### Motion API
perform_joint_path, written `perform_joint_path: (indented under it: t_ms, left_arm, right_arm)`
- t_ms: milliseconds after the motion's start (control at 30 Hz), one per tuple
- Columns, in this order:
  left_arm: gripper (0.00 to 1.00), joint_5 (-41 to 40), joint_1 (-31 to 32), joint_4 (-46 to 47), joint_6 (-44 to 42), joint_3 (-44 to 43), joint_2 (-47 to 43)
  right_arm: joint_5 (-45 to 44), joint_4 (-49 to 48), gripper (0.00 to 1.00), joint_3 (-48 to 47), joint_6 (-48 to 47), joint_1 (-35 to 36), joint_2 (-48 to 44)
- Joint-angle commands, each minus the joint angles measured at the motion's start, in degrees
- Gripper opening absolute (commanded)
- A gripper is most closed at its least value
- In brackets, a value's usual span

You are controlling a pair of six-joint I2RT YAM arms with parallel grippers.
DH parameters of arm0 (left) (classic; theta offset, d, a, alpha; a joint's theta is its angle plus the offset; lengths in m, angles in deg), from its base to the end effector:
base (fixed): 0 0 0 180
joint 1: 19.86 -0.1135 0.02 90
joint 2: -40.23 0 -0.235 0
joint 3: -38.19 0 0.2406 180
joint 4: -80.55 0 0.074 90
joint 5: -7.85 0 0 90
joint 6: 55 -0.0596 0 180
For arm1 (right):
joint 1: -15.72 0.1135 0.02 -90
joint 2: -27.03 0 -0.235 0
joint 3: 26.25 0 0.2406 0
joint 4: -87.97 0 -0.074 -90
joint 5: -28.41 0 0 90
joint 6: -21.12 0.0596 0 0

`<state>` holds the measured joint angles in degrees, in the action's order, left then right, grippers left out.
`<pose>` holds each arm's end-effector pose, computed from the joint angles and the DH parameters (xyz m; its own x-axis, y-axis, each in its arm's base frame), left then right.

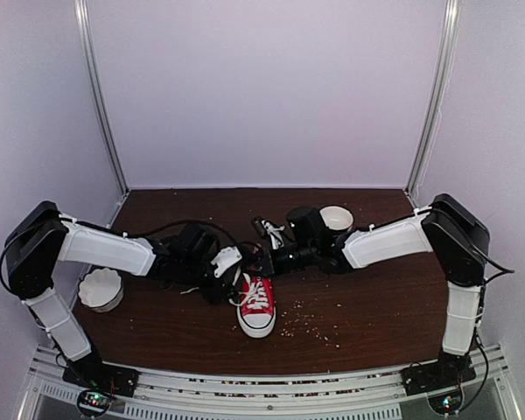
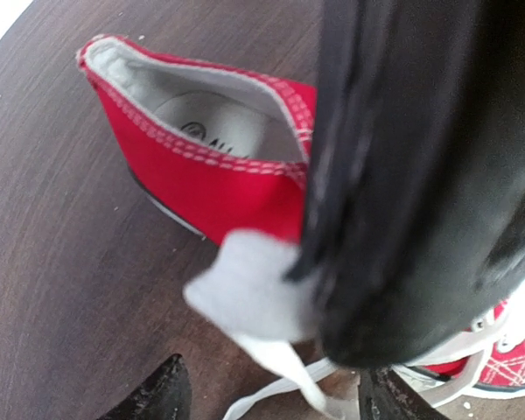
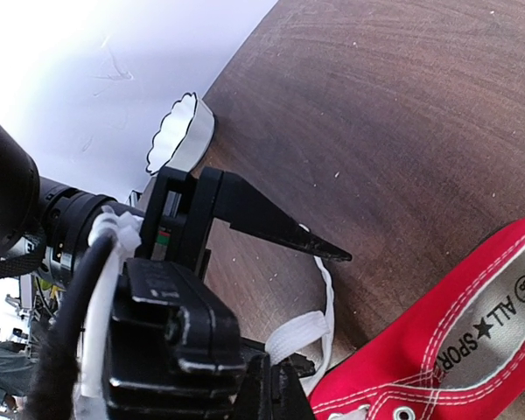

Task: Tie the shoes

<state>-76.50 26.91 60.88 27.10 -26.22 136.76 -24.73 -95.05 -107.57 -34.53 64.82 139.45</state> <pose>0.2238 -0.2466 0.1143 -0.4277 0.6547 -0.6233 0.8335 0.5525 0.0084 0.2499 0.3431 0.1492 -0.7912 -0.2239 -0.5691 -0.6115 0.3030 0.7309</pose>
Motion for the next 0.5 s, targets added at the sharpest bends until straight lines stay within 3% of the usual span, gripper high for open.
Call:
perform_joint_path:
  t_ms: [0,333,467]
  left_arm:
    - [0.68,7.99,2.9,2.33,-6.5,0.97,-0.77]
    - [0.68,9.66,3.31,1.04,-9.78,1.64,-0.5]
    - [0.68,6.78,3.41,0.73,-11.32,2.4,-0.77]
  right_arm:
    - [-0.39,-5.4,0.0,-0.71,0.68,-0.18,-0.35]
    - [-0.24,-5.25,0.0,-0.54,0.94,-0.15,-0.89]
    - [-0.45,-5.25,0.0,-0.45,1.03,-0.15,-1.06]
